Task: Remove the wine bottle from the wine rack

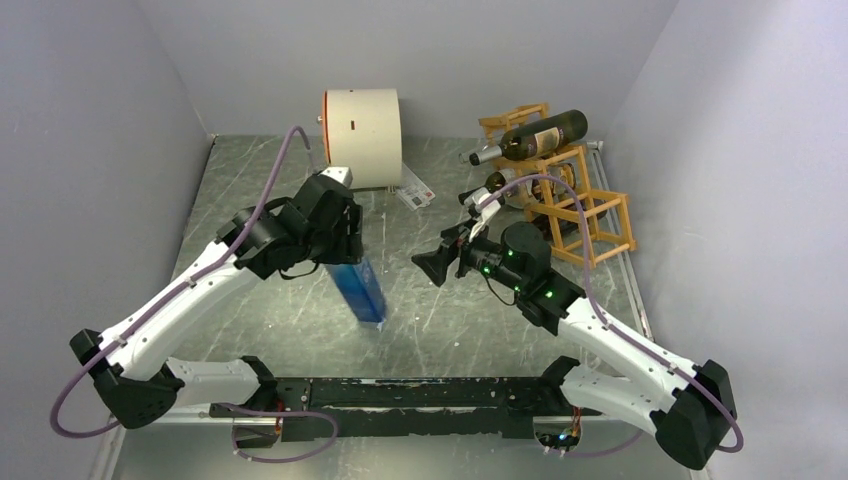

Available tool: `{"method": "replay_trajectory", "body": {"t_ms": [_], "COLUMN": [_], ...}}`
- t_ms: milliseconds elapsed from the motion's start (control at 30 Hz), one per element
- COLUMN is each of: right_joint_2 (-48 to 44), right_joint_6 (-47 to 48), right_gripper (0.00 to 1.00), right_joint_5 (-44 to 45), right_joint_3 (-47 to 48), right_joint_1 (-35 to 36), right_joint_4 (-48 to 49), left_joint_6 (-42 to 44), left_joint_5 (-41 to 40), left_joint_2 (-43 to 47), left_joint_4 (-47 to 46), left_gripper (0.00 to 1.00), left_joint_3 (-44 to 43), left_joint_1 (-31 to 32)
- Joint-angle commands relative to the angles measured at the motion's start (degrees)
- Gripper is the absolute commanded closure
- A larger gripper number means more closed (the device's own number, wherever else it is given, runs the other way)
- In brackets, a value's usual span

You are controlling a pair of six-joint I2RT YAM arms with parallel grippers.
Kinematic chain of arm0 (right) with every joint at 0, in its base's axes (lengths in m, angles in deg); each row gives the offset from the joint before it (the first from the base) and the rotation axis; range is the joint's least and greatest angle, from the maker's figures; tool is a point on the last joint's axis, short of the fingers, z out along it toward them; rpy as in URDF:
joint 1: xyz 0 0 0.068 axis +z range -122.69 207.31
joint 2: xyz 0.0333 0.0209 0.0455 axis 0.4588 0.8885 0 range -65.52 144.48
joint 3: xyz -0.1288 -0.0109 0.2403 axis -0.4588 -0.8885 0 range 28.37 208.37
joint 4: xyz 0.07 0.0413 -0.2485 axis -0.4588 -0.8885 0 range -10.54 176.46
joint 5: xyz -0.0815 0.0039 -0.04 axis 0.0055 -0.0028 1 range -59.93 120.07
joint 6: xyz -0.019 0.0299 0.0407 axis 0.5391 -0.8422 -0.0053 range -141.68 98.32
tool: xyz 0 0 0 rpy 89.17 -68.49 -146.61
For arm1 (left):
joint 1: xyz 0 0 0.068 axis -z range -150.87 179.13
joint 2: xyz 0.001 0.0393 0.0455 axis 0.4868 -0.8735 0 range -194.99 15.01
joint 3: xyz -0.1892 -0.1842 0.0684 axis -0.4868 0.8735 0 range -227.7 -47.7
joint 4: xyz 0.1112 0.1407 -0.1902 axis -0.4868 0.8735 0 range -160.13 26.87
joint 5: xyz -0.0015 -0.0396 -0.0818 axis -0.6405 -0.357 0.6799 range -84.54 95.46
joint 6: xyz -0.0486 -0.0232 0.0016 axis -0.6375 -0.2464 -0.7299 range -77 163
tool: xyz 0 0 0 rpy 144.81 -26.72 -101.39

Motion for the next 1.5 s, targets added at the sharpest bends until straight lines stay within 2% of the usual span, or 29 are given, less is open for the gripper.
{"method": "replay_trajectory", "body": {"t_ms": [0, 100, 200, 367, 600, 833, 1033, 1200, 1400, 1467], "right_joint_2": [0.98, 1.95, 1.94, 1.17, -0.22, -0.8, 0.19, 1.65, 1.7, 1.69], "right_joint_6": [1.32, 0.71, 0.22, 0.2, 1.34, 1.74, 1.85, 1.67, 0.73, 0.29], "right_gripper": [0.0, 0.0, 0.0, 0.0, 0.0, 0.0, 0.0, 0.0, 0.0, 0.0], "right_joint_5": [3.49, 3.65, 4.23, 5.63, 7.9, 9.97, 10.8, 10.89, 10.44, 10.2], "right_joint_3": [1.06, 0.63, -0.11, -0.12, 2.46, 3.33, 3.88, 5.23, 5.88, 6.6], "right_joint_1": [-0.18, -0.17, -0.2, -0.19, -0.23, -0.32, -0.32, -0.37, -0.31, -0.3], "right_joint_4": [-4.74, -4.57, -4.1, -5.75, -10.86, -13.32, -13.5, -14.4, -15.08, -15.76], "left_joint_6": [-2.89, -1.46, 2.37, 12.44, 18.43, 20.24, 22.7, 24.17, 24.65, 24.61], "left_joint_5": [-12.06, -12.53, -14.41, -13.74, -8.63, -3.46, 2.76, 3.55, 6.8, 7.01], "left_joint_2": [2.15, 2.78, 4.21, 2.89, -7.01, -19.14, -29.67, -31.83, -29.33, -29.68], "left_joint_4": [10.29, 13.37, 12.26, 2.31, -10.16, -16.98, -17.09, -20.03, -25.58, -25.37], "left_gripper": [0.93, 0.93, 0.93, 0.93, 0.93, 0.93, 0.93, 0.93, 0.92, 0.85], "left_joint_3": [-6.14, -6.97, -6.55, -8.28, -16.48, -25.32, -34.94, -34.47, -26.41, -26.1], "left_joint_1": [-1.72, -7.05, -14.18, -26.98, -39.56, -43.53, -43.57, -43.56, -43.56, -43.56]}}
